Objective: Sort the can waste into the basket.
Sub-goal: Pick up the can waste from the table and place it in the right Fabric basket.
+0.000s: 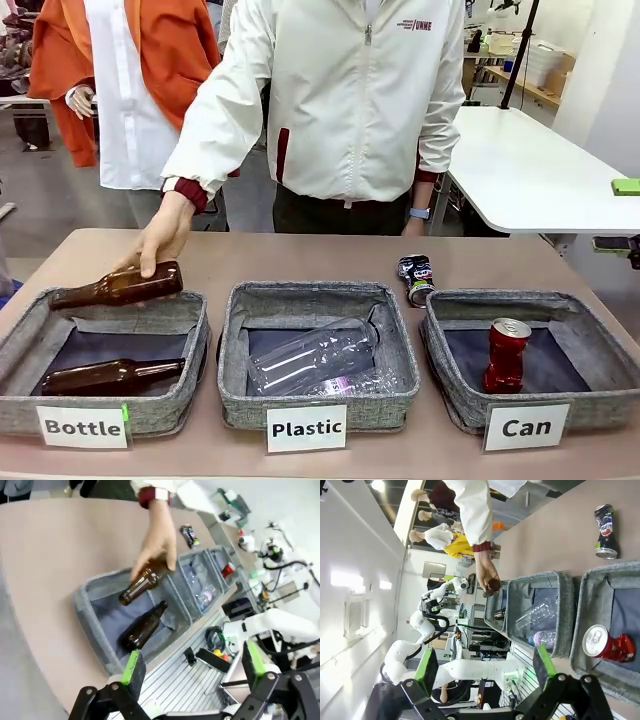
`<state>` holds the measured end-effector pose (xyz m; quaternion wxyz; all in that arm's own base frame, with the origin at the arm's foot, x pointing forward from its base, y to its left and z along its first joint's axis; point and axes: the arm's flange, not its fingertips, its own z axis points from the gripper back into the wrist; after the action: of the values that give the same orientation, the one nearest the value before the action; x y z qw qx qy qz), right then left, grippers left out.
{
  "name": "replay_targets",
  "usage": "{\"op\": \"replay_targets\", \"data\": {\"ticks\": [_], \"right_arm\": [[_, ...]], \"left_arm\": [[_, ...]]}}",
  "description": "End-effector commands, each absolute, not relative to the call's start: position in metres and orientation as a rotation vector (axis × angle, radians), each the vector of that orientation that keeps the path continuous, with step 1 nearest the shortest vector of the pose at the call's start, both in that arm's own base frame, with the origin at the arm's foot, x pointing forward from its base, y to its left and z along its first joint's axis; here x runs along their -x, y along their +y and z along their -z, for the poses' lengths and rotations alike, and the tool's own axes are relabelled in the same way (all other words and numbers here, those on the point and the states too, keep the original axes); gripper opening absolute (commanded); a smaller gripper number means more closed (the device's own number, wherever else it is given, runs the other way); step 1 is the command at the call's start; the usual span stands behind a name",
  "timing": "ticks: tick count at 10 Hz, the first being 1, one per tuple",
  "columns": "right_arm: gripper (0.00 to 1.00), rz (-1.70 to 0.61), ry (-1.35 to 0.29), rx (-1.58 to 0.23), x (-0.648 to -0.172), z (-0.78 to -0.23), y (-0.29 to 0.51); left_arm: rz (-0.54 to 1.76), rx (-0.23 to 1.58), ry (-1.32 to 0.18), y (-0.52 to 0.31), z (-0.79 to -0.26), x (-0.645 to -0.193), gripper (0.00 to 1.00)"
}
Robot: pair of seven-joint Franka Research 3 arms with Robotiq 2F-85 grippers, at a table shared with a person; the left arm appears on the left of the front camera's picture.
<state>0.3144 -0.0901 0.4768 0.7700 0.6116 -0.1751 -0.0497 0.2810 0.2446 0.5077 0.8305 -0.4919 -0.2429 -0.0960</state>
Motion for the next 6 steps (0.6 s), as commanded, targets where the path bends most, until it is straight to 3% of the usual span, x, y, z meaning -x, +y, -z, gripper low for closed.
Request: {"op": "replay_targets", "data": {"ticks": [1, 3, 6], "right_arm": [[1.00, 0.102, -0.370, -1.336, -0.313, -0.476, -0.089], [1.00, 0.102, -0.370, -1.336, -0.313, -0.476, -0.089], [1.00, 0.102, -0.370, -1.336, -0.313, -0.476, -0.089]], "left_arm": [[0.183, 1.069, -0.545, 0.243, -0.506, -0.269, 1.00], [0.140, 1.066, -0.575, 0.243, -0.505, -0.238, 1.00], [0.173, 1.065, -0.542, 0.229, -0.504, -0.254, 1.00]]}}
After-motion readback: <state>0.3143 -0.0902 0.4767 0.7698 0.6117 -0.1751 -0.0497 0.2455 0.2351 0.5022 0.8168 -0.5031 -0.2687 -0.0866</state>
